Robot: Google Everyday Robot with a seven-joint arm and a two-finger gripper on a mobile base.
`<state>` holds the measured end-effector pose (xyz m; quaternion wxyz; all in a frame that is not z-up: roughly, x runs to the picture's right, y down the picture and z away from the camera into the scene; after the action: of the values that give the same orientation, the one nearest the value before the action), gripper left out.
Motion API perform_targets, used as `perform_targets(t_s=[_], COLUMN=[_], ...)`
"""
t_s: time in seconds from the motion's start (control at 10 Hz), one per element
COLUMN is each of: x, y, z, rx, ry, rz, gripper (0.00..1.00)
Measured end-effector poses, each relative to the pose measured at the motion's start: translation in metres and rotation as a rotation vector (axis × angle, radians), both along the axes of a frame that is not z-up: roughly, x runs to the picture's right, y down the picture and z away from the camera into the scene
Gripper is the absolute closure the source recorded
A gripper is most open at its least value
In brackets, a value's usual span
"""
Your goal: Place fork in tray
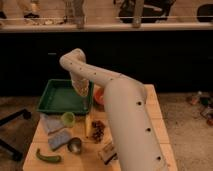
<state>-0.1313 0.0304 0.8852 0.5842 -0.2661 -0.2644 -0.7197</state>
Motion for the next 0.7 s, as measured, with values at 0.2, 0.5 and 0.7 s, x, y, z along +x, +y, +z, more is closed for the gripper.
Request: perform_targets(t_s=[0.2, 0.5, 0.7], x=[-0.001, -0.002, -0.003], y=[-0.002, 0.002, 0.004], z=[0.007, 0.018, 0.022], rx=[0.0, -0.004, -0.009], ry=[-0.009, -0.029, -0.039], rz=[0.01, 0.03, 0.039], gripper=[1.0, 1.0, 1.0])
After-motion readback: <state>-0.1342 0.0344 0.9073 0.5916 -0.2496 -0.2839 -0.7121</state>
